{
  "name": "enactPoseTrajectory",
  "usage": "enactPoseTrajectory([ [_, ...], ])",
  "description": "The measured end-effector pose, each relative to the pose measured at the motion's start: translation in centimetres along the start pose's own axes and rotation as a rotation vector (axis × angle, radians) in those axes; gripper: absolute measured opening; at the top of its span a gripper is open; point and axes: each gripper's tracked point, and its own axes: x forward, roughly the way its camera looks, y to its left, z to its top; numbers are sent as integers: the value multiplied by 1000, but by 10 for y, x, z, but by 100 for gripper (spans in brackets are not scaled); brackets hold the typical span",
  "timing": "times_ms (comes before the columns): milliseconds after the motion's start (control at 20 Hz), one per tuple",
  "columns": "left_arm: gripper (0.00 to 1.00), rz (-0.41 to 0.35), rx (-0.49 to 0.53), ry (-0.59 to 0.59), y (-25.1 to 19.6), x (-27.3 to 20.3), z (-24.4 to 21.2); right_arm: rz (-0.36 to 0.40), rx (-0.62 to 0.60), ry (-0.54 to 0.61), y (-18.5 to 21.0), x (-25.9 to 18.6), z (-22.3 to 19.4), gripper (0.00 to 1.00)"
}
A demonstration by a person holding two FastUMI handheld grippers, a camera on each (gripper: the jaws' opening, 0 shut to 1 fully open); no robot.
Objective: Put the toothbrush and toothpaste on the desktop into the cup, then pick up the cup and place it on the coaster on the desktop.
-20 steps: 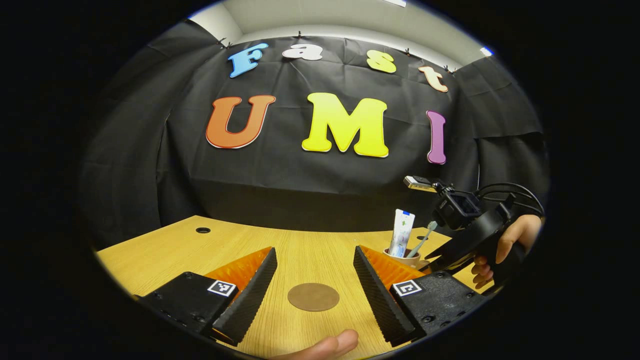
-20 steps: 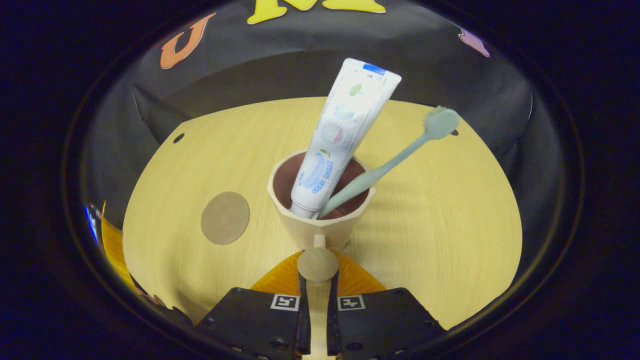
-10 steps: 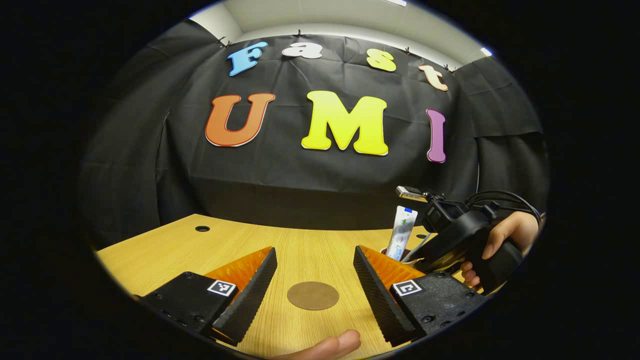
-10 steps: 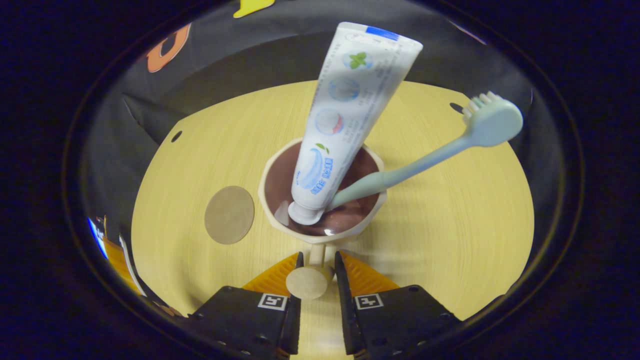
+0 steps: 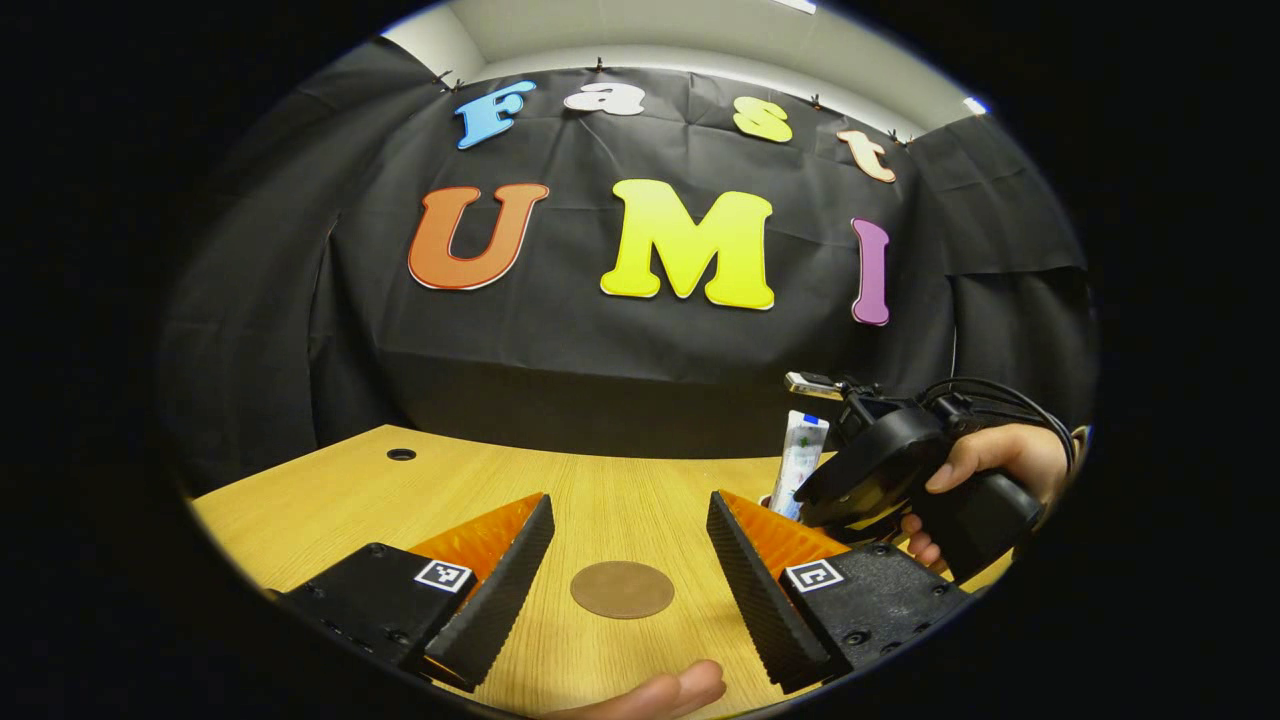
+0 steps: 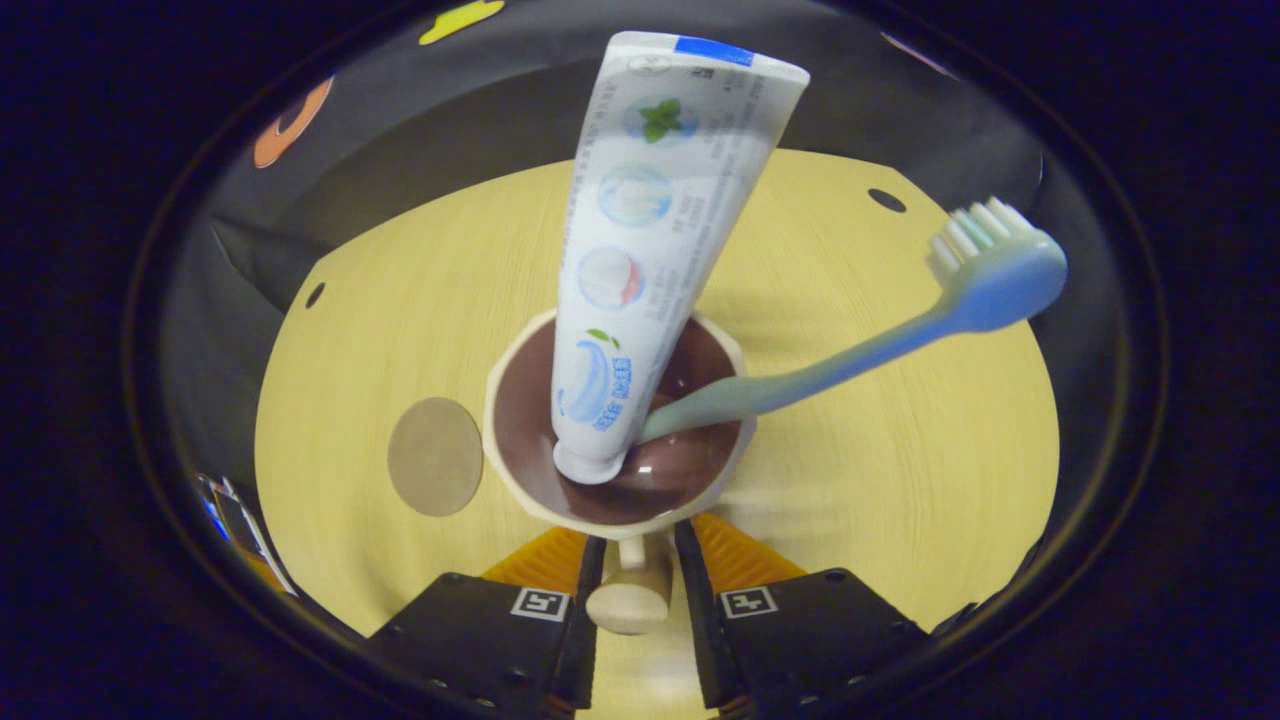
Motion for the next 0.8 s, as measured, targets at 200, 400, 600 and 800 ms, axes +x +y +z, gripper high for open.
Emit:
enactPoseTrajectory([
  [200, 98, 3, 1, 6, 1, 1, -1, -32, -40, -21, 2, 0, 1, 26],
  [400, 98, 3, 5, 2, 1, -2, -1, -33, -72, -34, -1, 1, 0, 23],
  [600, 98, 6, 31, -49, 17, -19, 5, -10, -103, -94, -1, 1, 8, 22],
  [800, 98, 46, 49, -61, 42, -44, 3, 2, -136, -182, -2, 7, 12, 22],
])
